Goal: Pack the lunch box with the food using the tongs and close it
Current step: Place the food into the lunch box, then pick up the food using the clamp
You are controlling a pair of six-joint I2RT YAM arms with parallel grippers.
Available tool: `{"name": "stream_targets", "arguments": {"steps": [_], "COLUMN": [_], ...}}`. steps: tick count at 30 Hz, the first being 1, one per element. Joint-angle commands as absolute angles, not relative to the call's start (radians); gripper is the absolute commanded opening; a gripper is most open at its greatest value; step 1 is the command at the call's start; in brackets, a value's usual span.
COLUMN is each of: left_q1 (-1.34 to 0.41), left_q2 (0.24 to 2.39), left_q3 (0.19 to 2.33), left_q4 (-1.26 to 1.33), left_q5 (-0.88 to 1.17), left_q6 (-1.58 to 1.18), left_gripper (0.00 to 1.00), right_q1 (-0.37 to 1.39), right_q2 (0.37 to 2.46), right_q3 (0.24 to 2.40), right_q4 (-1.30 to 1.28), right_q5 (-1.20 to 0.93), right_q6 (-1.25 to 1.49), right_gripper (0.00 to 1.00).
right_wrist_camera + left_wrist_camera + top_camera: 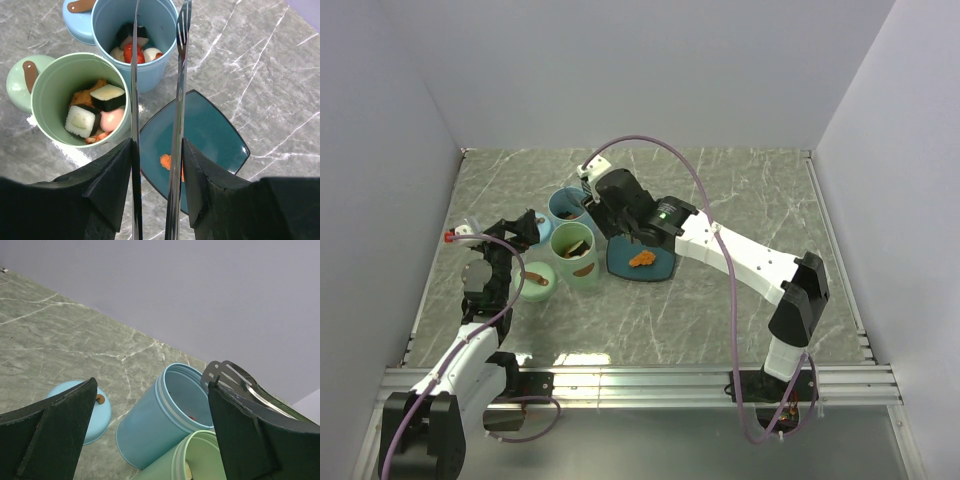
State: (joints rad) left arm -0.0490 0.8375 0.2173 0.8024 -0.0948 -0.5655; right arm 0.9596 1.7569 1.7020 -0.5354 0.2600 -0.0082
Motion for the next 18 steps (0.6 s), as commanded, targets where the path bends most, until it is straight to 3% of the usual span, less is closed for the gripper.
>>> {"name": "stream_targets", "arguments": {"steps": [1,18], "left_q1": [-0.043,-0.041], "left_q2": [0.834,0.847], "left_q3": [0.230,0.233], "left_q4": [0.834,0.839], "left_q5": [-0.103,-0.097], "left_q6": [-0.569,-0.571], "left_gripper": [1.00,0.99], "right_q1": [0.954,0.989], "right_q2": [1.718,1.303], "right_q3": [1.727,1.255], "right_q4": [-0.486,-0.426], "right_q5": [0.270,0.462], "right_q6": [-0.012,0.210], "right_gripper": [0.51,0.50]}}
